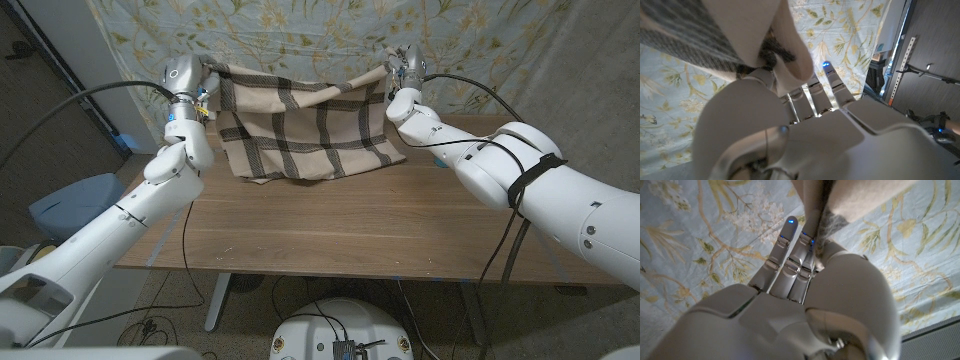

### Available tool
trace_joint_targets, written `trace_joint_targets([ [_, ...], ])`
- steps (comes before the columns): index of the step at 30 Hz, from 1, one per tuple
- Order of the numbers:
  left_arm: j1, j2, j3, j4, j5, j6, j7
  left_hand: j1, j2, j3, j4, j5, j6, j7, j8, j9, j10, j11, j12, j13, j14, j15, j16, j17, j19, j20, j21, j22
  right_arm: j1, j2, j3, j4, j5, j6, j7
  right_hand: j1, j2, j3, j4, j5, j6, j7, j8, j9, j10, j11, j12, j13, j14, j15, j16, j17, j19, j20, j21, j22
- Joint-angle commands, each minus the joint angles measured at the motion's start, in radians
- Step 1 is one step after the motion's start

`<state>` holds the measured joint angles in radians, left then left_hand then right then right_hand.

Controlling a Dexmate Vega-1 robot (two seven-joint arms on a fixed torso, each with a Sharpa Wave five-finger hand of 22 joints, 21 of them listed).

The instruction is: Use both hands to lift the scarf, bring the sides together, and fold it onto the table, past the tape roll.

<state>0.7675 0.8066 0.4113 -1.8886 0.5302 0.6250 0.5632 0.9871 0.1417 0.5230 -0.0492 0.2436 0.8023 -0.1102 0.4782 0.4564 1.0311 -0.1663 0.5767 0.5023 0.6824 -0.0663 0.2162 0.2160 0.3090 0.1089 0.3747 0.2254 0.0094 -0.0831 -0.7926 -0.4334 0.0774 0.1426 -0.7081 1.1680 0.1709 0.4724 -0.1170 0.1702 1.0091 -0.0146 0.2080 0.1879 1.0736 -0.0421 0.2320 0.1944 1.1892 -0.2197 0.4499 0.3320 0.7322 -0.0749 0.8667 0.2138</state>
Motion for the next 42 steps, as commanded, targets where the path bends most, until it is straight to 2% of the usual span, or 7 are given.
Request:
trace_joint_targets([
  [1, -0.109, -0.021, 0.153, 0.111, 0.194, 0.169, -0.01, 0.041, -0.002, -0.017, -0.043, -0.033, 0.097, 0.073, 0.043, -0.027, 0.03, -0.004, -0.01, -0.026, 0.013, -0.157, 0.016, 0.005, 0.005, -0.02, 0.015, 0.003, 0.085, -0.015, -0.13, 0.001, 0.148, -0.169, 0.247, -0.005, 0.0, 0.005, 0.001, 0.006, 0.002, -0.001, -0.002, 0.003, 0.028, 0.019, -0.004, 0.003, -0.012, -0.003, -0.007, 0.004, -0.007, -0.082, 0.012, 0.0],
  [7, -0.208, -0.102, 0.307, 0.259, 0.419, 0.409, -0.015, 0.065, -0.005, -0.041, -0.096, -0.055, -0.036, -0.013, -0.084, -0.106, -0.146, -0.032, -0.146, -0.1, -0.024, -0.131, 0.01, -0.009, -0.018, -0.007, 0.024, 0.001, 0.126, -0.028, -0.168, 0.001, 0.179, -0.242, 0.415, -0.094, -0.021, -0.032, 0.036, 0.0, -0.166, -0.036, -0.032, 0.008, -0.143, 0.027, -0.056, 0.011, -0.222, 0.045, -0.094, 0.001, -0.12, -0.015, 0.047, -0.014],
  [17, -0.327, -0.259, 0.414, 0.546, 0.504, 0.637, 0.083, 0.062, 0.003, -0.058, -0.102, -0.05, -0.192, -0.051, -0.204, -0.17, -0.387, 0.001, -0.295, -0.154, -0.117, -0.082, -0.012, -0.014, -0.042, 0.022, 0.03, -0.001, 0.131, -0.041, -0.141, 0.001, 0.222, -0.261, 0.486, -0.466, -0.099, -0.263, 0.193, 0.021, -0.423, -0.021, -0.028, 0.008, -0.448, 0.07, -0.05, 0.015, -0.524, 0.157, -0.156, 0.035, -0.305, 0.101, -0.015, -0.035],
  [23, -0.352, -0.245, 0.478, 0.551, 0.476, 0.672, 0.034, 0.066, -0.001, -0.066, -0.107, -0.051, -0.215, -0.044, -0.224, -0.18, -0.412, 0.024, -0.313, -0.163, -0.126, -0.063, -0.009, -0.013, -0.026, 0.018, 0.04, -0.001, 0.103, -0.045, -0.14, -0.008, 0.178, -0.214, 0.364, -0.497, -0.07, -0.268, 0.21, 0.027, -0.437, -0.015, -0.022, 0.008, -0.465, 0.088, -0.045, 0.015, -0.548, 0.176, -0.16, 0.038, -0.315, 0.112, -0.026, -0.035],
  [27, -0.295, -0.203, 0.417, 0.406, 0.375, 0.6, 0.011, -0.017, -0.031, -0.116, -0.067, -0.063, -0.212, -0.049, -0.239, -0.198, -0.414, 0.033, -0.326, -0.18, -0.129, -0.064, -0.006, -0.015, -0.017, 0.009, 0.05, -0.002, 0.108, -0.018, -0.15, 0.071, 0.14, -0.144, 0.328, -0.395, -0.013, -0.207, 0.131, 0.027, -0.388, -0.005, -0.001, 0.006, -0.443, 0.088, -0.03, 0.014, -0.544, 0.163, -0.143, 0.045, -0.304, 0.099, -0.032, -0.035],
  [32, -0.217, -0.153, 0.324, 0.236, 0.233, 0.508, -0.044, -0.132, -0.048, -0.166, -0.017, -0.064, -0.22, -0.024, -0.262, -0.222, -0.431, 0.07, -0.345, -0.201, -0.139, -0.038, -0.009, -0.018, -0.033, 0.016, 0.049, -0.005, 0.055, -0.043, -0.171, 0.046, 0.05, -0.039, 0.192, -0.373, -0.003, -0.179, 0.112, 0.026, -0.33, 0.003, 0.016, 0.005, -0.403, 0.089, -0.016, 0.014, -0.522, 0.156, -0.142, 0.032, -0.279, 0.089, -0.027, -0.036],
  [42, -0.16, -0.041, 0.25, 0.03, 0.023, 0.444, -0.258, -0.359, -0.114, -0.271, 0.054, -0.07, -0.433, 0.007, -0.307, -0.258, -0.612, 0.143, -0.39, -0.242, -0.302, 0.078, -0.035, -0.021, -0.13, 0.082, 0.01, -0.012, -0.096, -0.243, -0.152, -0.378, -0.108, -0.204, 0.255, -0.471, -0.043, -0.21, 0.137, 0.006, -0.392, -0.027, -0.023, 0.005, -0.496, 0.098, -0.046, 0.014, -0.621, 0.179, -0.184, 0.019, -0.331, 0.116, -0.068, -0.038],
])
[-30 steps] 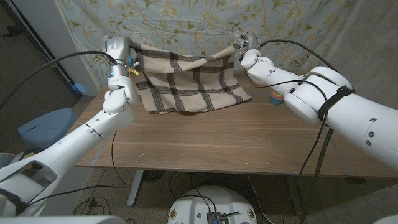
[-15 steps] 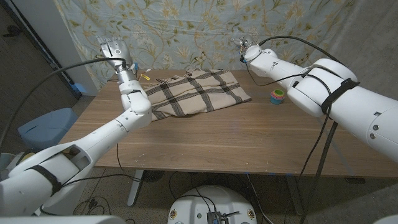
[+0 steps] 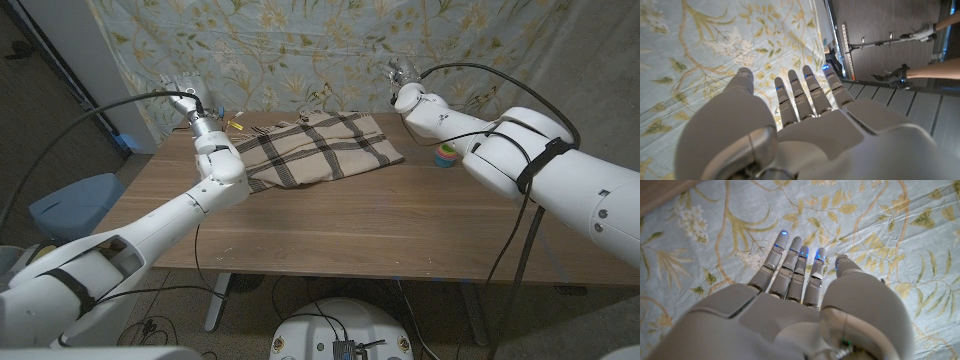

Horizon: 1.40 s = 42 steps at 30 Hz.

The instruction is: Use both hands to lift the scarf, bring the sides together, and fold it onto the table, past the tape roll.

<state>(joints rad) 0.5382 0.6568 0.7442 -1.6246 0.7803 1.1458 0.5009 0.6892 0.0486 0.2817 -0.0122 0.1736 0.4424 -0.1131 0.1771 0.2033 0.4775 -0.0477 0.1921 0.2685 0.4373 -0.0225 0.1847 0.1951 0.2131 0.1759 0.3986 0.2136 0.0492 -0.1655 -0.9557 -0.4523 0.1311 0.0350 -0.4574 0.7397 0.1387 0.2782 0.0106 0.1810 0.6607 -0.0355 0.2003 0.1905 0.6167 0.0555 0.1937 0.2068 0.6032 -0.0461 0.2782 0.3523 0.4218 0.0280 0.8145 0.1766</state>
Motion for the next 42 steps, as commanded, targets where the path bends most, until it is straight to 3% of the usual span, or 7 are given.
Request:
trace_joint_targets([
  [1, 0.07, 0.118, -0.084, -0.246, -0.241, -0.074, -0.213, -0.073, -0.025, -0.036, 0.02, 0.001, -0.092, 0.018, -0.005, -0.006, -0.078, 0.033, -0.007, -0.01, -0.074, 0.044, -0.005, 0.0, -0.045, 0.021, -0.019, 0.0, -0.146, -0.171, 0.016, -0.385, -0.17, -0.112, 0.019, -0.056, -0.016, -0.022, 0.013, -0.005, -0.059, -0.011, -0.018, 0.003, -0.055, -0.001, -0.01, 0.002, -0.043, 0.007, -0.014, -0.002, -0.03, 0.02, -0.022, -0.001],
  [5, 0.06, 0.168, -0.076, -0.298, -0.293, -0.068, -0.301, -0.124, -0.056, -0.068, 0.031, 0.009, -0.167, 0.034, -0.004, -0.009, -0.149, 0.057, -0.008, -0.018, -0.137, 0.073, -0.006, 0.0, -0.069, 0.035, -0.033, -0.001, -0.183, -0.2, 0.038, -0.459, -0.201, -0.154, 0.054, -0.086, -0.023, -0.034, 0.021, -0.005, -0.086, -0.018, -0.02, 0.003, -0.089, -0.006, -0.014, 0.003, -0.064, 0.01, -0.02, -0.002, -0.049, 0.045, -0.037, -0.001],
  [9, 0.03, 0.221, -0.031, -0.334, -0.308, -0.056, -0.384, -0.141, -0.078, -0.086, 0.03, 0.016, -0.233, 0.037, -0.007, -0.01, -0.201, 0.057, -0.007, -0.023, -0.181, 0.088, -0.006, -0.002, -0.088, 0.038, -0.044, -0.002, -0.213, -0.223, 0.052, -0.497, -0.233, -0.149, 0.078, -0.094, -0.014, -0.031, 0.023, -0.002, -0.071, -0.019, -0.01, 0.003, -0.076, 0.002, -0.003, 0.003, -0.059, 0.013, -0.017, -0.003, -0.042, 0.051, -0.04, -0.001],
  [14, 0.026, 0.267, -0.025, -0.371, -0.358, -0.089, -0.449, -0.14, -0.085, -0.09, 0.026, 0.019, -0.247, 0.04, -0.005, -0.011, -0.211, 0.061, -0.005, -0.025, -0.196, 0.088, -0.007, -0.003, -0.092, 0.038, -0.047, -0.003, -0.244, -0.254, 0.055, -0.543, -0.28, -0.128, 0.117, -0.076, 0.008, -0.008, 0.009, 0.003, -0.045, -0.022, 0.001, 0.003, -0.056, -0.006, 0.008, 0.003, -0.056, 0.007, -0.019, -0.012, -0.032, 0.031, -0.044, -0.002],
  [23, 0.046, 0.317, -0.036, -0.399, -0.425, -0.177, -0.496, -0.139, -0.098, -0.097, 0.02, 0.024, -0.254, 0.041, 0.002, -0.011, -0.225, 0.046, -0.002, -0.027, -0.202, 0.082, -0.003, -0.005, -0.099, 0.038, -0.052, -0.003, -0.302, -0.3, 0.063, -0.647, -0.348, -0.151, 0.184, -0.087, 0.017, -0.002, 0.013, 0.002, -0.037, -0.015, 0.001, 0.002, -0.054, -0.006, 0.009, 0.002, -0.068, 0.008, -0.026, -0.017, -0.042, 0.014, -0.054, -0.003],
  [34, 0.061, 0.366, -0.012, -0.453, -0.417, -0.173, -0.572, -0.129, -0.115, -0.105, 0.009, 0.033, -0.275, 0.046, 0.003, -0.011, -0.256, 0.042, -0.003, -0.03, -0.224, 0.089, -0.005, -0.006, -0.101, 0.038, -0.056, -0.004, -0.387, -0.348, 0.08, -0.784, -0.402, -0.226, 0.238, -0.149, 0.016, -0.017, 0.045, 0.0, -0.084, -0.025, -0.015, 0.003, -0.101, -0.005, -0.004, 0.002, -0.11, 0.017, -0.039, -0.019, -0.066, 0.021, -0.079, -0.003],
  [42, 0.072, 0.397, 0.002, -0.47, -0.407, -0.186, -0.621, -0.119, -0.12, -0.108, 0.002, 0.042, -0.3, 0.052, 0.002, -0.011, -0.284, 0.048, -0.004, -0.032, -0.247, 0.097, -0.006, -0.007, -0.103, 0.038, -0.059, -0.005, -0.423, -0.366, 0.075, -0.85, -0.439, -0.267, 0.29, -0.16, 0.019, -0.012, 0.047, 0.003, -0.11, -0.032, -0.019, 0.003, -0.135, -0.011, -0.011, 0.002, -0.142, 0.013, -0.052, -0.025, -0.089, 0.017, -0.096, -0.003],
])
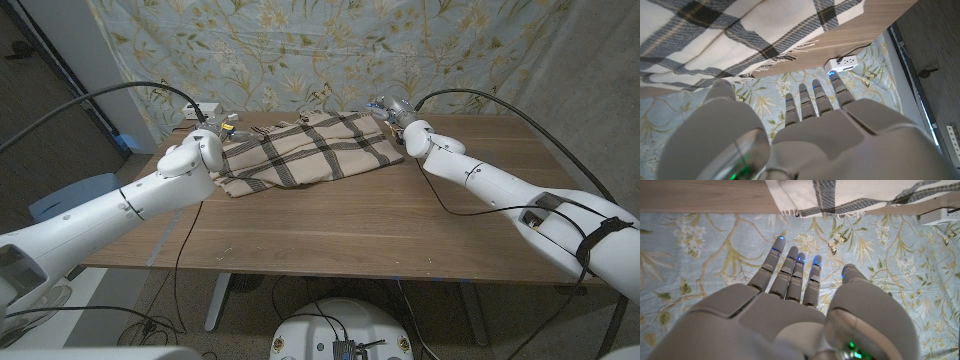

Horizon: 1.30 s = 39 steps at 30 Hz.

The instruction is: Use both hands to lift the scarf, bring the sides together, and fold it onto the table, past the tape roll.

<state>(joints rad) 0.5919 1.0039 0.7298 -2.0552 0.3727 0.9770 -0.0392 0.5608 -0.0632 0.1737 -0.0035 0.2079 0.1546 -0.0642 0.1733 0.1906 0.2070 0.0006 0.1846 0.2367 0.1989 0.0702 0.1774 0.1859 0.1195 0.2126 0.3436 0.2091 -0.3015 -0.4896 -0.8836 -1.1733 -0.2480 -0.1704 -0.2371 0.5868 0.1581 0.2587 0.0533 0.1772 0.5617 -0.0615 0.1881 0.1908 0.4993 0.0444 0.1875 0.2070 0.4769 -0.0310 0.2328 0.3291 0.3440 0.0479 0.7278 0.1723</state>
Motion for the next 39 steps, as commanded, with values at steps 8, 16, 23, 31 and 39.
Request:
trace_joint_targets([
  [8, 0.0, 0.049, 0.064, -0.028, 0.058, -0.019, -0.135, 0.016, -0.013, -0.004, -0.012, 0.014, -0.04, -0.003, 0.003, 0.002, -0.036, 0.001, 0.003, -0.002, -0.025, 0.002, 0.001, 0.002, -0.011, 0.001, -0.007, -0.001, -0.089, -0.058, 0.0, -0.168, -0.072, -0.075, 0.143, -0.006, 0.011, 0.026, -0.001, 0.011, -0.038, -0.006, -0.008, 0.002, -0.056, -0.01, -0.006, 0.001, -0.062, -0.007, -0.023, -0.009, -0.049, -0.002, -0.036, 0.001],
  [16, -0.034, 0.021, 0.113, 0.013, 0.117, -0.047, -0.213, 0.029, -0.02, -0.007, -0.021, 0.021, -0.062, -0.001, 0.003, 0.002, -0.055, -0.002, 0.004, -0.004, -0.034, -0.005, 0.003, 0.001, -0.004, 0.0, -0.007, -0.001, -0.09, -0.06, -0.01, -0.177, -0.084, -0.086, 0.204, -0.009, 0.013, 0.039, -0.005, 0.011, -0.083, -0.019, -0.013, 0.002, -0.107, -0.016, -0.01, 0.001, -0.105, -0.007, -0.029, -0.01, -0.076, -0.008, -0.059, 0.001],
  [23, -0.074, 0.008, 0.16, 0.027, 0.196, -0.059, -0.316, 0.044, -0.033, -0.013, -0.032, 0.03, -0.083, 0.004, 0.003, 0.002, -0.076, 0.001, 0.003, -0.005, -0.046, 0.005, 0.002, 0.0, -0.006, 0.001, -0.01, -0.002, -0.093, -0.056, -0.019, -0.171, -0.092, -0.088, 0.234, -0.018, 0.011, 0.037, -0.001, 0.009, -0.092, -0.022, -0.011, 0.002, -0.115, -0.014, -0.008, 0.001, -0.113, -0.008, -0.027, -0.008, -0.084, 0.0, -0.066, 0.001],
  [31, -0.129, -0.005, 0.208, 0.054, 0.286, -0.087, -0.486, 0.083, -0.054, -0.025, -0.055, 0.059, -0.127, 0.022, 0.006, 0.003, -0.127, 0.019, 0.004, -0.008, -0.089, 0.034, 0.0, 0.0, -0.025, 0.001, -0.023, -0.003, -0.076, -0.03, -0.042, -0.12, -0.093, -0.073, 0.278, -0.056, 0.016, 0.03, 0.024, 0.01, -0.12, -0.022, -0.011, 0.004, -0.137, -0.014, -0.006, 0.002, -0.132, -0.004, -0.023, -0.004, -0.101, -0.002, -0.081, 0.002],
  [39, -0.187, -0.03, 0.273, 0.09, 0.441, -0.124, -0.684, 0.128, -0.067, -0.041, -0.077, 0.101, -0.214, 0.04, 0.0, 0.003, -0.193, 0.04, 0.004, -0.01, -0.136, 0.061, 0.0, 0.001, -0.034, 0.001, -0.034, -0.003, -0.056, 0.0, -0.056, -0.065, -0.092, -0.052, 0.287, -0.077, 0.016, 0.027, 0.038, 0.011, -0.132, -0.02, -0.009, 0.005, -0.147, -0.014, -0.003, 0.002, -0.141, -0.002, -0.021, -0.003, -0.105, -0.002, -0.089, 0.002],
])
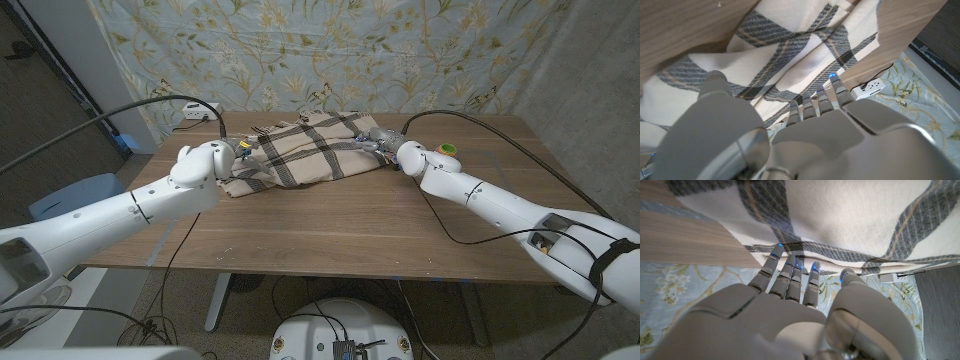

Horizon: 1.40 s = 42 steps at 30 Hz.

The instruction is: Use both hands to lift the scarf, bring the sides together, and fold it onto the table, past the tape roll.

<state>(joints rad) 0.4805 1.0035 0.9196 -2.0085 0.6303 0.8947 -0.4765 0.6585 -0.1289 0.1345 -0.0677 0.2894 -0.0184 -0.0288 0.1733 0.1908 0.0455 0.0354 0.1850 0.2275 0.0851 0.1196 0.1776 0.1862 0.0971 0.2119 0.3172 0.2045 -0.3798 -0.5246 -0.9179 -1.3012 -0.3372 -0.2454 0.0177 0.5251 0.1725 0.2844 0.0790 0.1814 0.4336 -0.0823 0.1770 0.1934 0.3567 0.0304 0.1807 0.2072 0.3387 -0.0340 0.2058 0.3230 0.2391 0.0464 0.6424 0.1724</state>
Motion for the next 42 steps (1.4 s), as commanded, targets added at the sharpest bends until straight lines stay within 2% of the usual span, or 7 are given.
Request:
trace_joint_targets([
  [1, -0.08, -0.036, 0.089, 0.047, 0.21, -0.038, -0.273, 0.041, 0.0, -0.004, -0.017, 0.028, -0.059, 0.006, 0.0, 0.003, -0.042, 0.007, 0.005, -0.001, -0.033, 0.019, 0.0, 0.001, -0.012, 0.002, -0.009, 0.002, 0.024, 0.038, -0.024, 0.069, -0.002, 0.025, 0.032, -0.017, 0.001, 0.001, 0.013, 0.007, -0.004, 0.0, 0.002, 0.002, -0.004, 0.0, 0.004, 0.001, -0.003, 0.002, 0.006, 0.003, 0.0, -0.001, -0.004, 0.002],
  [12, -0.06, -0.112, 0.115, 0.132, 0.52, -0.093, -0.416, 0.151, 0.112, 0.046, -0.039, 0.04, -0.11, -0.002, 0.016, 0.001, -0.089, 0.0, 0.019, -0.003, -0.057, 0.016, 0.012, 0.0, 0.001, 0.001, -0.011, 0.003, 0.049, 0.067, -0.043, 0.133, 0.002, 0.053, 0.042, -0.031, 0.001, 0.0, 0.022, 0.009, -0.013, 0.002, 0.004, 0.002, -0.015, 0.001, 0.004, 0.001, -0.009, 0.001, 0.007, 0.004, -0.001, 0.001, -0.009, 0.002],
  [31, 0.134, -0.221, 0.001, 0.247, 0.657, -0.161, -0.181, 0.18, 0.138, 0.044, -0.049, -0.001, -0.062, 0.013, 0.038, 0.0, -0.038, -0.028, 0.05, -0.008, 0.032, -0.035, 0.031, -0.005, 0.082, -0.006, 0.013, 0.002, 0.07, 0.08, -0.051, 0.185, 0.015, 0.099, 0.048, -0.034, -0.001, 0.009, 0.021, 0.013, -0.016, 0.007, 0.009, 0.001, -0.019, 0.0, 0.009, 0.001, -0.011, -0.002, 0.008, -0.003, -0.001, 0.0, -0.018, 0.002],
  [35, 0.162, -0.247, -0.005, 0.287, 0.704, -0.141, -0.098, 0.307, 0.235, 0.117, -0.094, -0.052, 0.034, 0.014, 0.057, 0.001, 0.052, -0.052, 0.077, -0.013, 0.119, -0.095, 0.037, -0.009, 0.145, -0.031, 0.037, 0.004, 0.074, 0.087, -0.053, 0.2, 0.018, 0.103, 0.048, -0.032, -0.001, 0.012, 0.019, 0.014, -0.014, 0.009, 0.01, 0.001, -0.018, 0.0, 0.01, 0.001, -0.011, -0.004, 0.008, -0.004, 0.0, -0.001, -0.019, 0.002],
  [38, 0.182, -0.269, -0.019, 0.318, 0.707, -0.124, -0.031, 0.495, 0.343, 0.285, -0.101, -0.04, 0.123, 0.025, 0.065, 0.004, 0.134, -0.074, 0.092, -0.014, 0.207, -0.132, 0.046, 0.0, 0.196, -0.05, 0.08, 0.019, 0.077, 0.091, -0.056, 0.211, 0.02, 0.105, 0.052, -0.032, -0.001, 0.013, 0.019, 0.015, -0.015, 0.01, 0.011, 0.001, -0.02, -0.001, 0.01, 0.001, -0.011, -0.005, 0.008, -0.005, 0.0, -0.002, -0.02, 0.002],
  [40, 0.188, -0.279, -0.03, 0.335, 0.693, -0.124, 0.004, 0.585, 0.349, 0.411, -0.085, -0.016, 0.151, 0.03, 0.061, 0.007, 0.166, -0.068, 0.096, -0.013, 0.231, -0.141, 0.048, 0.009, 0.196, -0.058, 0.108, 0.038, 0.079, 0.093, -0.059, 0.22, 0.02, 0.109, 0.052, -0.032, -0.001, 0.015, 0.018, 0.015, -0.015, 0.011, 0.011, 0.001, -0.021, -0.002, 0.01, 0.001, -0.012, -0.004, 0.007, -0.006, 0.001, -0.003, -0.021, 0.002],
  [42, 0.184, -0.285, -0.025, 0.355, 0.701, -0.129, 0.018, 0.64, 0.346, 0.476, -0.088, -0.005, 0.156, 0.03, 0.055, 0.007, 0.174, -0.071, 0.095, -0.013, 0.244, -0.147, 0.046, 0.011, 0.196, -0.064, 0.131, 0.052, 0.079, 0.096, -0.06, 0.226, 0.02, 0.111, 0.046, -0.031, -0.002, 0.018, 0.016, 0.016, -0.019, 0.012, 0.01, 0.001, -0.039, -0.006, 0.005, 0.001, -0.018, -0.005, 0.005, -0.009, 0.0, -0.004, -0.024, 0.002],
])
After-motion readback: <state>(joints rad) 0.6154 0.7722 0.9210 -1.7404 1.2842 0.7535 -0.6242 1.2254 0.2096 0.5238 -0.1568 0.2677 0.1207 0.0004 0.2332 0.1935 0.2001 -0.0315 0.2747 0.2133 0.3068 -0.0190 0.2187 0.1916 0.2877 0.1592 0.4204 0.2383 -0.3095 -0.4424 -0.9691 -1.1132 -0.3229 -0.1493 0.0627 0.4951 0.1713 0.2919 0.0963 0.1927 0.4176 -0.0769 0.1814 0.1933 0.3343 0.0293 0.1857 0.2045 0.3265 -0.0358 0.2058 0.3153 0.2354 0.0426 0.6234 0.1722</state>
